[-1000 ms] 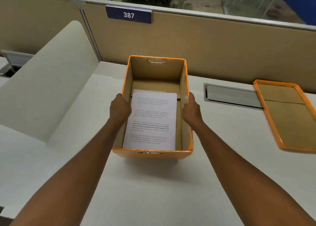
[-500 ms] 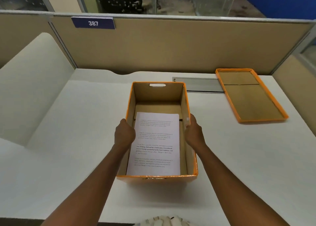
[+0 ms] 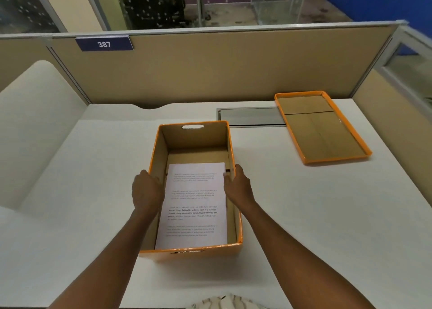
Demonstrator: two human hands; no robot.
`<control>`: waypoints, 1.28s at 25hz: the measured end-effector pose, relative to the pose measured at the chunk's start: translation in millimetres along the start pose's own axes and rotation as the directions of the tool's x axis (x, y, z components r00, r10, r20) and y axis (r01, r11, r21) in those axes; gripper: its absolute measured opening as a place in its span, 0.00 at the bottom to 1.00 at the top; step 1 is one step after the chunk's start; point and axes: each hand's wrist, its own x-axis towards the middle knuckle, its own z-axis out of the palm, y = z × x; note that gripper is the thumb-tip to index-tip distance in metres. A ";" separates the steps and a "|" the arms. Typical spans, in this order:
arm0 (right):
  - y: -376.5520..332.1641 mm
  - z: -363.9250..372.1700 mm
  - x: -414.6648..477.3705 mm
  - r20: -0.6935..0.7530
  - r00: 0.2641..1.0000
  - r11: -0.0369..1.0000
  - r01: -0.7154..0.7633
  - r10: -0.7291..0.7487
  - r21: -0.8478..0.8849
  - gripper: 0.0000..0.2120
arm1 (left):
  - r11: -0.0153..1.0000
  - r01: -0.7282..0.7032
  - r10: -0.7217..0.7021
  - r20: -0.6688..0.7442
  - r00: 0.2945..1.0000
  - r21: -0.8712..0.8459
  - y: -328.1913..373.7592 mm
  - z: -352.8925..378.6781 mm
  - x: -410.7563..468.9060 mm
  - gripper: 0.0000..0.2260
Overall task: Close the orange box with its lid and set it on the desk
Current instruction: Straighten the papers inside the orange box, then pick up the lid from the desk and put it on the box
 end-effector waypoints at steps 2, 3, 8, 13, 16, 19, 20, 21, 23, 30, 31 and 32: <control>2.4 -9.7 6.3 -0.012 0.999 0.999 -0.036 0.037 0.041 0.34 | 0.980 -0.193 0.198 -0.147 0.969 0.045 24.0 -1.2 -4.2 0.12; 3.8 -16.9 11.5 -0.036 0.998 0.998 -0.044 0.046 0.053 0.36 | 0.956 -0.291 0.292 -0.180 0.939 0.029 39.5 -1.8 -6.8 0.12; 28.4 -82.5 61.9 -0.203 0.978 0.999 -0.049 0.051 0.015 0.31 | 0.795 -0.568 0.535 -0.193 0.823 -0.216 150.6 20.9 -23.2 0.12; 73.8 -156.0 115.7 -0.370 0.922 0.988 -0.141 0.110 -0.057 0.22 | 0.784 -0.491 0.582 0.175 0.794 -0.380 247.1 91.4 -36.6 0.13; 106.1 -203.0 146.9 -0.477 0.865 0.971 -0.222 0.154 -0.090 0.20 | 0.856 -0.370 0.503 0.411 0.760 -0.362 283.8 141.7 -45.2 0.12; 135.1 -251.6 183.1 -0.556 0.814 0.955 -0.274 0.167 -0.114 0.21 | 0.923 -0.249 0.378 0.564 0.734 -0.294 307.7 189.3 -42.7 0.15; 142.6 -266.0 193.7 -0.577 0.799 0.949 -0.289 0.167 -0.125 0.22 | 0.937 -0.202 0.340 0.610 0.716 -0.285 312.3 201.6 -41.2 0.15; 150.1 -281.2 206.1 -0.602 0.780 0.941 -0.312 0.173 -0.134 0.22 | 0.946 -0.150 0.308 0.651 0.694 -0.287 318.2 214.7 -39.1 0.13; 164.1 -306.7 228.0 -0.642 0.740 0.920 -0.367 0.199 -0.138 0.22 | 0.955 -0.053 0.253 0.708 0.659 -0.292 327.5 237.7 -34.9 0.11; 196.4 -331.3 275.4 -0.622 0.746 0.883 -0.432 0.236 -0.183 0.21 | 0.950 0.016 0.211 0.677 0.705 -0.313 355.9 282.1 -24.8 0.09; 198.8 -330.0 278.6 -0.620 0.745 0.878 -0.442 0.245 -0.185 0.21 | 0.944 0.041 0.203 0.676 0.709 -0.327 360.0 285.8 -22.4 0.11; 201.0 -328.4 281.0 -0.618 0.744 0.871 -0.454 0.254 -0.189 0.21 | 0.943 0.059 0.193 0.682 0.705 -0.327 364.2 289.3 -19.9 0.16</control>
